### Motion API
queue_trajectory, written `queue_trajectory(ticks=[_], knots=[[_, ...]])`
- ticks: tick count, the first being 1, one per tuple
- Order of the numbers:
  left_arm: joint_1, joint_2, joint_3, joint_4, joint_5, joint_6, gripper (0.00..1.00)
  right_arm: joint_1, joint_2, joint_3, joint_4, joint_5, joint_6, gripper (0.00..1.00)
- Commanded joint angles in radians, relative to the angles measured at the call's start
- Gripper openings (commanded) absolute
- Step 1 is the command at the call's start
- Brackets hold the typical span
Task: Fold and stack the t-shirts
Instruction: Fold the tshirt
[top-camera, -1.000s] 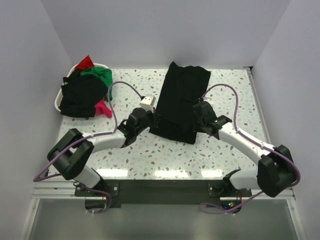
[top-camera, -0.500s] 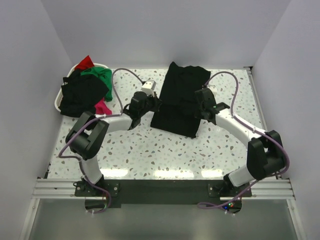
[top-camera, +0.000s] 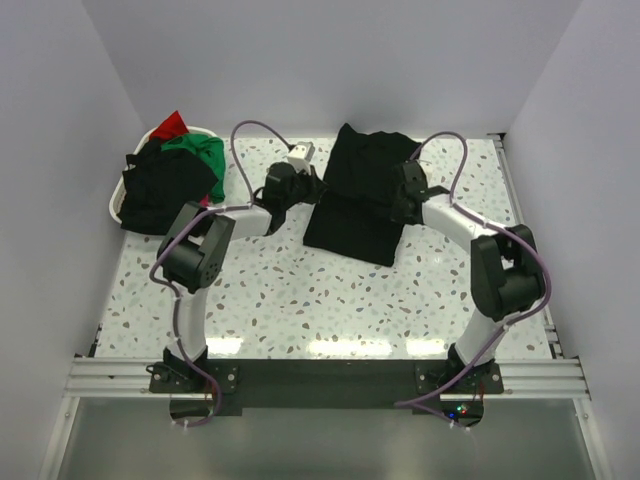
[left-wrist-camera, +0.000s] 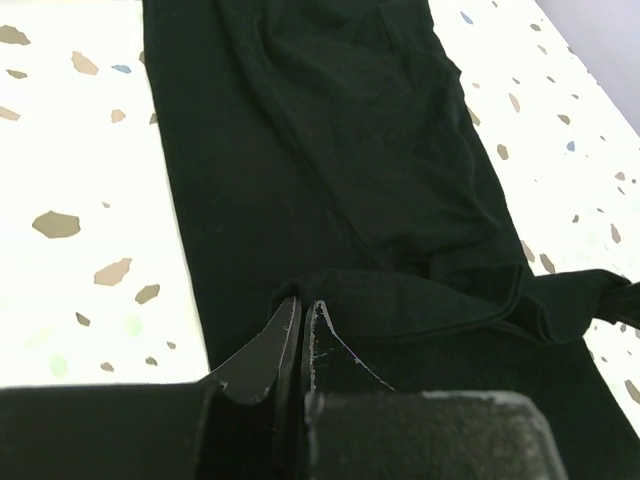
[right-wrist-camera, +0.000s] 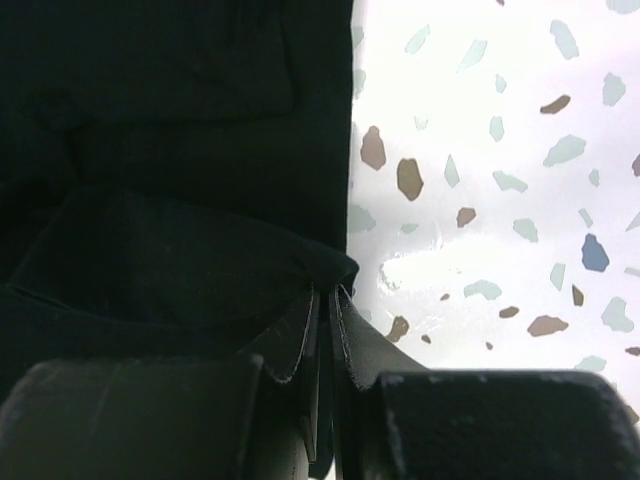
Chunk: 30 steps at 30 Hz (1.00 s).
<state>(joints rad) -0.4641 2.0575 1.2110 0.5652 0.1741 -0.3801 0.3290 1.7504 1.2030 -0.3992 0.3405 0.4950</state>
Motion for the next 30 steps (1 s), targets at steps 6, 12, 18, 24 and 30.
queue_trajectory(ticks=[6,12,18,24,30], knots=[[0.05,0.076,0.151,-0.001,0.047,0.023,0.5,-0.038,0.107,0.187,-0.003,-0.017,-0.049,0.32],[0.054,-0.017,0.096,0.012,0.008,0.056,0.85,-0.041,0.063,0.219,-0.02,-0.021,-0.064,0.73],[0.054,-0.126,-0.04,0.019,0.008,0.061,0.86,-0.041,-0.048,0.107,0.011,-0.077,-0.065,0.74],[0.054,-0.204,-0.186,0.021,0.05,0.055,0.83,-0.041,-0.16,-0.057,0.045,-0.182,-0.058,0.73],[0.053,-0.272,-0.373,0.114,0.079,-0.019,0.78,-0.041,-0.281,-0.249,0.095,-0.293,-0.021,0.7]])
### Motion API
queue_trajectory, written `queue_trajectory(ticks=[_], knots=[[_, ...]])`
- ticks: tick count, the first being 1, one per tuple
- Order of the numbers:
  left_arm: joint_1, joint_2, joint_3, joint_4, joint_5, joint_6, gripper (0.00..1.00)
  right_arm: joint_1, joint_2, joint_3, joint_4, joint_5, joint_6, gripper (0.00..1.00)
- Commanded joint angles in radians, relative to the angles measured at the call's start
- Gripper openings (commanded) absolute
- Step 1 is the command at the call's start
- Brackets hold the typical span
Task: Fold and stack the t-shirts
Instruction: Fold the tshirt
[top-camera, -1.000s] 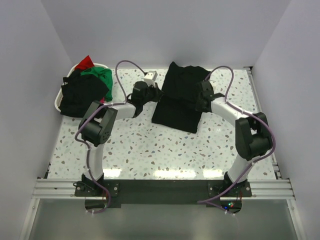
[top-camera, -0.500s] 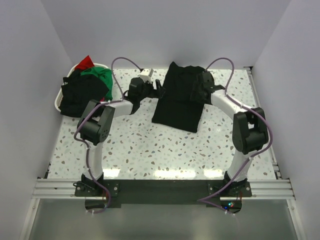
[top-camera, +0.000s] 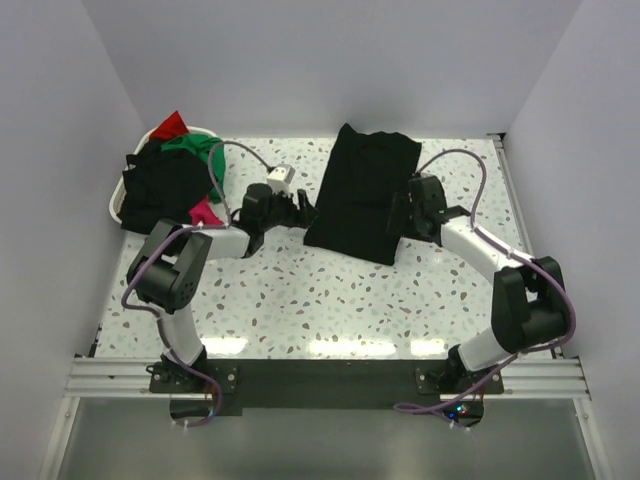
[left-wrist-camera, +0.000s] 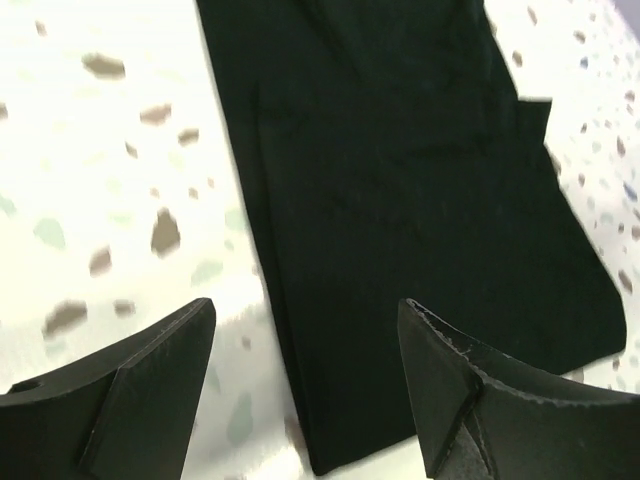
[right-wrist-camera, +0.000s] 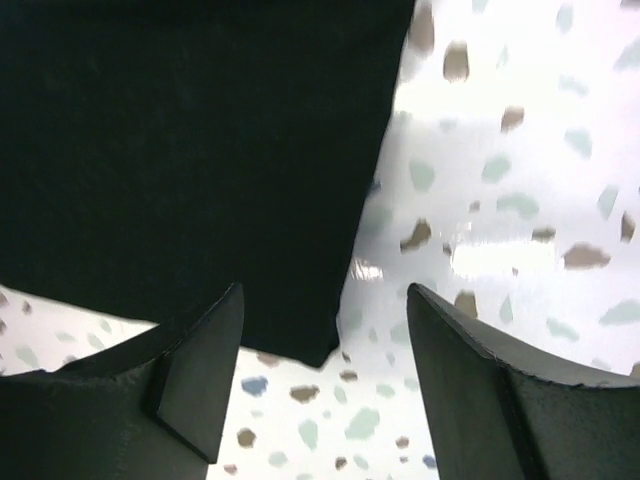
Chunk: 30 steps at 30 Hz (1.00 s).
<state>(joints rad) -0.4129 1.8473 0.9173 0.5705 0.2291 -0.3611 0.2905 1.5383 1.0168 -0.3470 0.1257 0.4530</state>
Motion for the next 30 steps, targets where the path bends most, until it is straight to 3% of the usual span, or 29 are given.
queue_trajectory(ticks=[1,10,22,30], knots=[[0.002,-0.086,-0.153,0.144,0.023,-0.065,0.77,-0.002,-0.082,-0.082,0.046,-0.084,0.023,0.69],[0.0,-0.177,-0.267,0.129,0.004,-0.067,0.77,-0.002,-0.126,-0.211,0.083,-0.162,0.044,0.59],[0.0,-0.201,-0.27,0.081,0.003,-0.049,0.77,-0.002,-0.055,-0.268,0.172,-0.204,0.046,0.54],[-0.003,-0.204,-0.271,0.045,0.006,-0.033,0.76,-0.002,-0.007,-0.259,0.177,-0.219,0.036,0.38]])
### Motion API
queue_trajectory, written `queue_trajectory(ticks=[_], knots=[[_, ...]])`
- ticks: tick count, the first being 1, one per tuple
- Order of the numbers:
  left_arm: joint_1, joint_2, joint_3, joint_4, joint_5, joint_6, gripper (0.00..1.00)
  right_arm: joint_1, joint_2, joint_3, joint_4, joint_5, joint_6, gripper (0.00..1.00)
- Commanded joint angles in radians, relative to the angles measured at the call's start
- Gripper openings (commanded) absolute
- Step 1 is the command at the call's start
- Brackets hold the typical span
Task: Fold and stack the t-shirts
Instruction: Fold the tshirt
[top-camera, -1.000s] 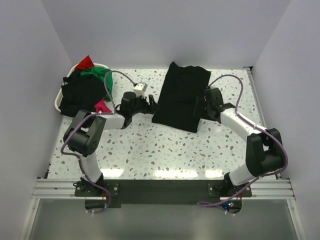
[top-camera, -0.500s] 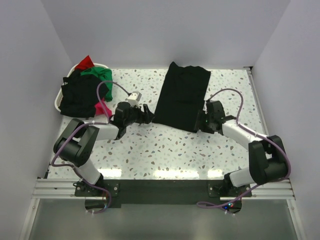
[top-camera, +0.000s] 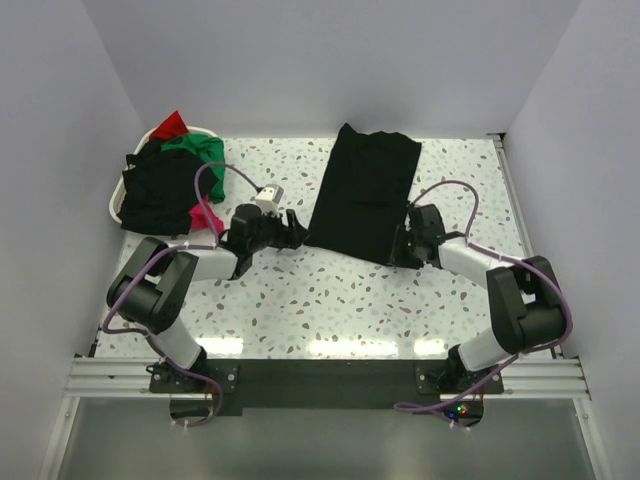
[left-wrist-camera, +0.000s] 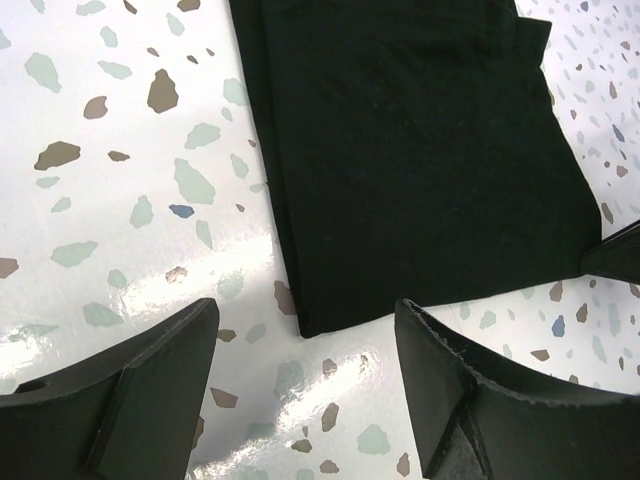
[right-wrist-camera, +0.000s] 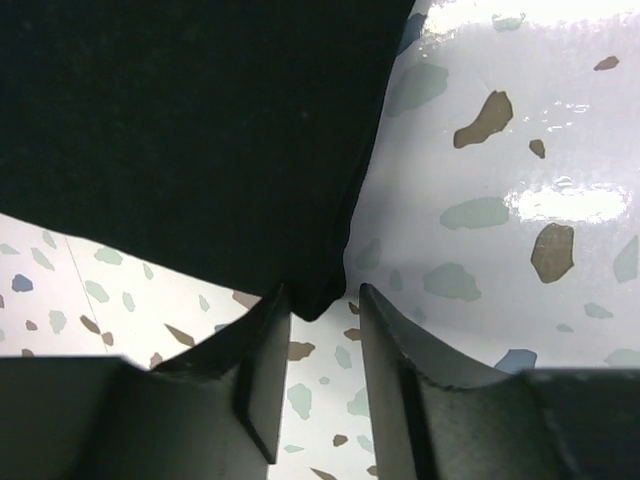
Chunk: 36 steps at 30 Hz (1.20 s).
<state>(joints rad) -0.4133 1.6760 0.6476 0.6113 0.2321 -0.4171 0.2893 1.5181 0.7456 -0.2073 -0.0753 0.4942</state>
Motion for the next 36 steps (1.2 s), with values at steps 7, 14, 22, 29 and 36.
queue_trajectory(ticks=[7,14,22,29,36], knots=[[-0.033,-0.027,-0.019,-0.022,-0.002,0.046,0.74,-0.001,0.039,0.02,0.025,-0.017,-0.011,0.15],[-0.064,0.014,-0.009,-0.035,-0.01,0.046,0.66,-0.001,0.039,0.023,0.017,-0.015,-0.016,0.06],[-0.091,0.067,0.027,-0.044,-0.068,0.058,0.57,-0.002,0.045,0.026,0.017,-0.018,-0.016,0.04],[-0.11,0.109,0.037,-0.021,-0.122,0.061,0.5,-0.001,0.056,0.031,0.016,-0.02,-0.022,0.02],[-0.117,0.139,0.049,-0.007,-0.109,0.067,0.48,-0.001,0.06,0.035,0.014,-0.031,-0.023,0.01]])
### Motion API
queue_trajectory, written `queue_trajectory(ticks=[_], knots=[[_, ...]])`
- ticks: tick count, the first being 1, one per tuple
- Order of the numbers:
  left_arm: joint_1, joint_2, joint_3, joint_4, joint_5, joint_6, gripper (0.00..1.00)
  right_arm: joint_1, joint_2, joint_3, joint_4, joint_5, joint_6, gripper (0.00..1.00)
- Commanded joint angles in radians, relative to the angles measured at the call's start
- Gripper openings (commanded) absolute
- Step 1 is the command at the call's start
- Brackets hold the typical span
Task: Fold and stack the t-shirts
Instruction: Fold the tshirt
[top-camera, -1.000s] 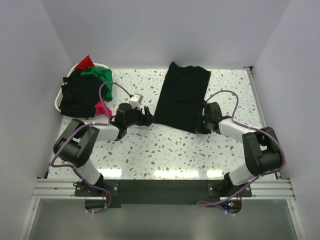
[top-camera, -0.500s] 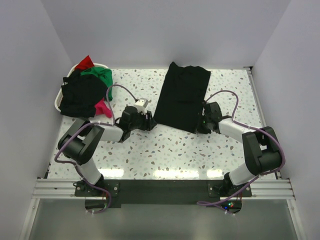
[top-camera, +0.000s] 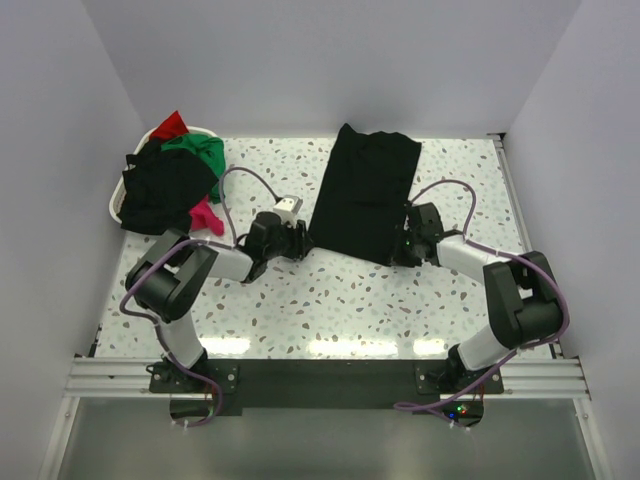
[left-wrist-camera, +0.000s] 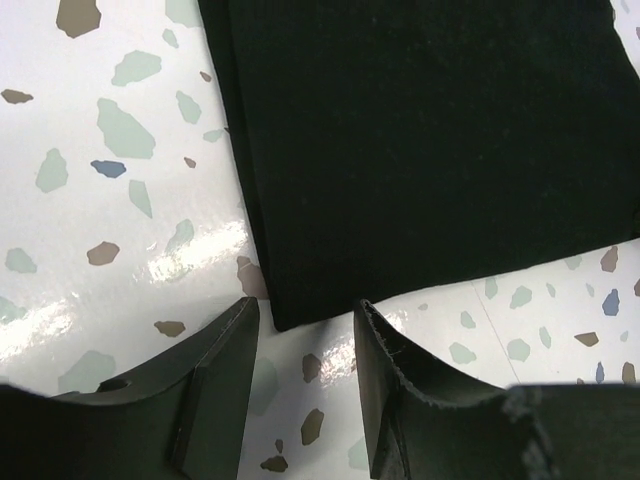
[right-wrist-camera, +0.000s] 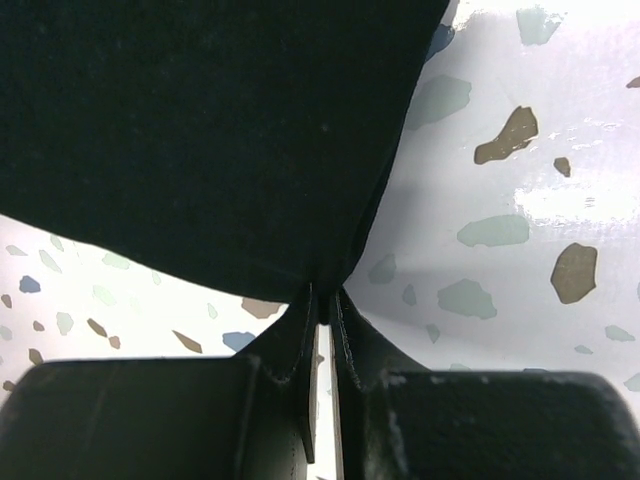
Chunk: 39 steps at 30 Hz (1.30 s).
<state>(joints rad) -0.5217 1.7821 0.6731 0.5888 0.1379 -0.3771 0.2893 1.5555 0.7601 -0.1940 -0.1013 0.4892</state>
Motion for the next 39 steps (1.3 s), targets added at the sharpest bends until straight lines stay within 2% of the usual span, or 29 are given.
queue_trajectory(ticks=[1,5,7,12,14,27,34,39], knots=[[-0.009,0.039,0.023,0.022,-0.012,0.027,0.48,-0.002,0.023,0.021,0.001,-0.003,-0.018,0.01],[-0.015,0.063,0.032,0.022,-0.012,0.03,0.43,-0.002,0.023,0.022,0.001,-0.005,-0.018,0.01],[-0.015,0.071,0.039,0.022,-0.012,0.03,0.36,-0.001,0.021,0.025,0.001,-0.006,-0.018,0.0],[-0.017,0.076,0.04,0.006,-0.02,0.032,0.06,-0.001,0.012,0.027,-0.016,0.009,-0.018,0.0],[-0.017,0.063,0.034,-0.004,-0.029,0.032,0.0,-0.001,-0.003,0.021,-0.024,0.018,-0.015,0.0],[-0.081,-0.105,-0.059,-0.018,-0.075,0.012,0.0,0.002,-0.216,-0.064,-0.114,0.022,0.011,0.0],[-0.167,-0.284,-0.135,-0.09,-0.135,-0.013,0.0,0.024,-0.408,-0.119,-0.202,0.025,0.023,0.0],[-0.253,-0.433,-0.208,-0.164,-0.228,-0.049,0.0,0.053,-0.581,-0.143,-0.292,0.023,0.041,0.0]])
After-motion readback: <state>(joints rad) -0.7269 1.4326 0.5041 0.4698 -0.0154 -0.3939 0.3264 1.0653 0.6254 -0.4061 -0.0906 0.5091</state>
